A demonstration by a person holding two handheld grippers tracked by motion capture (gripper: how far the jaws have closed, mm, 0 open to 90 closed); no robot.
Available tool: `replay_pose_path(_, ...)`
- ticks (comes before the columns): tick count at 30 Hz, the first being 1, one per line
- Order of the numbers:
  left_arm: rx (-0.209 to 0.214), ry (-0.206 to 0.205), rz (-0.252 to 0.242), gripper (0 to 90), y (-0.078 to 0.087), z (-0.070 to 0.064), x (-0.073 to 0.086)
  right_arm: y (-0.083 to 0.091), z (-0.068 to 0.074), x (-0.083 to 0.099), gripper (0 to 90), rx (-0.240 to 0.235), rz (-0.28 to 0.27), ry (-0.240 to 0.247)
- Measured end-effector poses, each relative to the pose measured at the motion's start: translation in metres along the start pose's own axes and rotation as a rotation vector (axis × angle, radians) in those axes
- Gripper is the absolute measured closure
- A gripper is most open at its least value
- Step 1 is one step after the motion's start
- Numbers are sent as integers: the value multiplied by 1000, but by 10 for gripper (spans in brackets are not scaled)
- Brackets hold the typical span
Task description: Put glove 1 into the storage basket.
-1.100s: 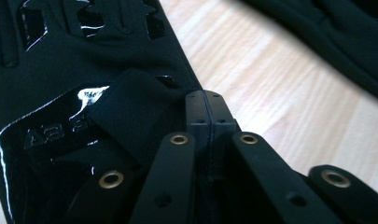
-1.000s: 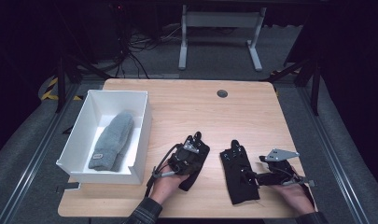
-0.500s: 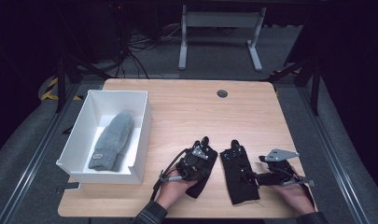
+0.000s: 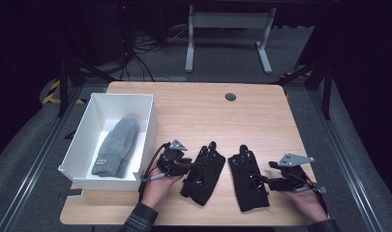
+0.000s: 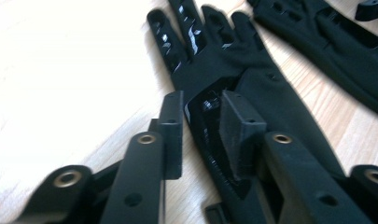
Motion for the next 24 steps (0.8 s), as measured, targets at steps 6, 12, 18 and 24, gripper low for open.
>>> replay_pose_path(6,-4,9,31,670,-12,3,4,-1,1,1,328,-6,11,1)
replay_pose_path(12,2,18,56,766,-20,1,7,3,2,1,455,-30,9,2)
replay_pose_path(18,33,64,42,869,-18,1,6,8,2,0,732,-55,17,-7)
replay_pose_path(24,36,77,35,872,-17,2,6,6,5,4,900,-99,70,-4)
Point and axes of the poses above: each handheld gripper's, and its own axes: y roughly backward along the jaws, x roughly out of its underside, z roughly to its left, the point moved 6 cm from there along -y, roughly forward along the jaws, and after that the axes turned 1 degree about y, right-handed, at the moved point
